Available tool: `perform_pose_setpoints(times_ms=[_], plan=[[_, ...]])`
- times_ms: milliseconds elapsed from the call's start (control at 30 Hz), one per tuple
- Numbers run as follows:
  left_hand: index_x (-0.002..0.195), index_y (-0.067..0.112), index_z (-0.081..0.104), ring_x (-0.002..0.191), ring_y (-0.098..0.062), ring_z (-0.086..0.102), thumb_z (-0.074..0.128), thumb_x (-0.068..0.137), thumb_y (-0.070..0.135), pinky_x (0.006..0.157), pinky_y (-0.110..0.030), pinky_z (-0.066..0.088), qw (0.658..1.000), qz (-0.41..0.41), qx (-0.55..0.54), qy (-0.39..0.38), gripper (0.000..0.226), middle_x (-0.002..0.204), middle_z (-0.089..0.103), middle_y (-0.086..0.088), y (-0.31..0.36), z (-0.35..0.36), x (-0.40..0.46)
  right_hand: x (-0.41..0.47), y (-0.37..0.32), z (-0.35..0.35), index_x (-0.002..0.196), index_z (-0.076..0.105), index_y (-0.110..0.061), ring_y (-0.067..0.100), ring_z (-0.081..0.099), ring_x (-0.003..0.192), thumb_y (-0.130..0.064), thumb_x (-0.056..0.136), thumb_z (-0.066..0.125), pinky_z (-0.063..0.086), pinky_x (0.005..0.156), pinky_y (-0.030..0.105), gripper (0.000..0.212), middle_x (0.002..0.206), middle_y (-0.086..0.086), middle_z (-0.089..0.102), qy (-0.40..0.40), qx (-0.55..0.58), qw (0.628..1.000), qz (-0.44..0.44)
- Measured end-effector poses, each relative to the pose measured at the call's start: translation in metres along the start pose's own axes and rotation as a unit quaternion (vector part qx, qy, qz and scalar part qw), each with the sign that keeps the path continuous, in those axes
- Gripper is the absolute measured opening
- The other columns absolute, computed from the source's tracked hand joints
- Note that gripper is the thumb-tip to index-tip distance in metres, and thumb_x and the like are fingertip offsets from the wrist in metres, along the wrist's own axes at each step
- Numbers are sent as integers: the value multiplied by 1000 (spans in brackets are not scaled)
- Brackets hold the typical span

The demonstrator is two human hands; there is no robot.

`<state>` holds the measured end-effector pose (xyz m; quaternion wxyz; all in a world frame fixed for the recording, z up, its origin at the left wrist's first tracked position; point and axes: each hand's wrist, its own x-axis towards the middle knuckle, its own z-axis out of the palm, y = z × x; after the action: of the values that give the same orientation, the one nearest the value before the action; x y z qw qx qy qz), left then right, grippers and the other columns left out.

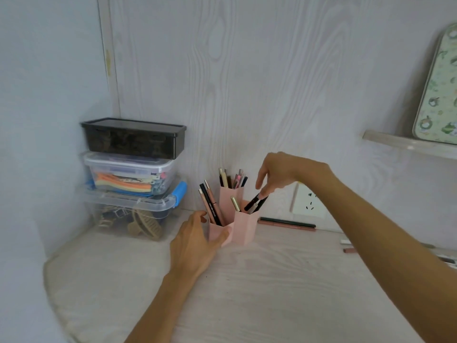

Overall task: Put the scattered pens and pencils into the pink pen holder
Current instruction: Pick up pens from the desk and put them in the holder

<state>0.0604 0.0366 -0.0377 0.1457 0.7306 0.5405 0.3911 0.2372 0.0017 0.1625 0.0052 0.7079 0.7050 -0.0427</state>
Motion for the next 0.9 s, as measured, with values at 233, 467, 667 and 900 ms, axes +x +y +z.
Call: perform_pose_setpoints(times_ms=[233,467,667,900], plan=[[128,25,43,111,-15,54,57,70,72,82,-32,49,1000,-1,-15,2,76,125,57,5,4,-4,-1,9,0,7,105,67,-14,6,62,62,-13,69,79,47,51,11,38,95,10,70,23,131,991,-11],[132,30,42,112,-15,56,60,70,69,85,-31,48,999,-25,-10,-34,75,127,58,7,6,-5,0,-2,34,34,99,67,-13,14,68,65,-26,82,68,56,63,25,21,80,7,71,207,338,918,0],[120,31,51,84,-4,49,66,70,63,70,-21,41,999,-16,-13,-45,62,114,63,11,9,-8,-2,-12,93,156,105,63,-20,19,59,99,-15,89,51,43,81,29,20,101,-1,64,246,216,937,117],[121,30,46,82,-7,51,62,65,72,67,-23,44,997,-39,26,-59,72,111,61,9,10,-7,-1,-19,102,199,138,35,-28,24,37,118,-28,96,38,28,102,36,43,128,2,44,204,68,970,112]])
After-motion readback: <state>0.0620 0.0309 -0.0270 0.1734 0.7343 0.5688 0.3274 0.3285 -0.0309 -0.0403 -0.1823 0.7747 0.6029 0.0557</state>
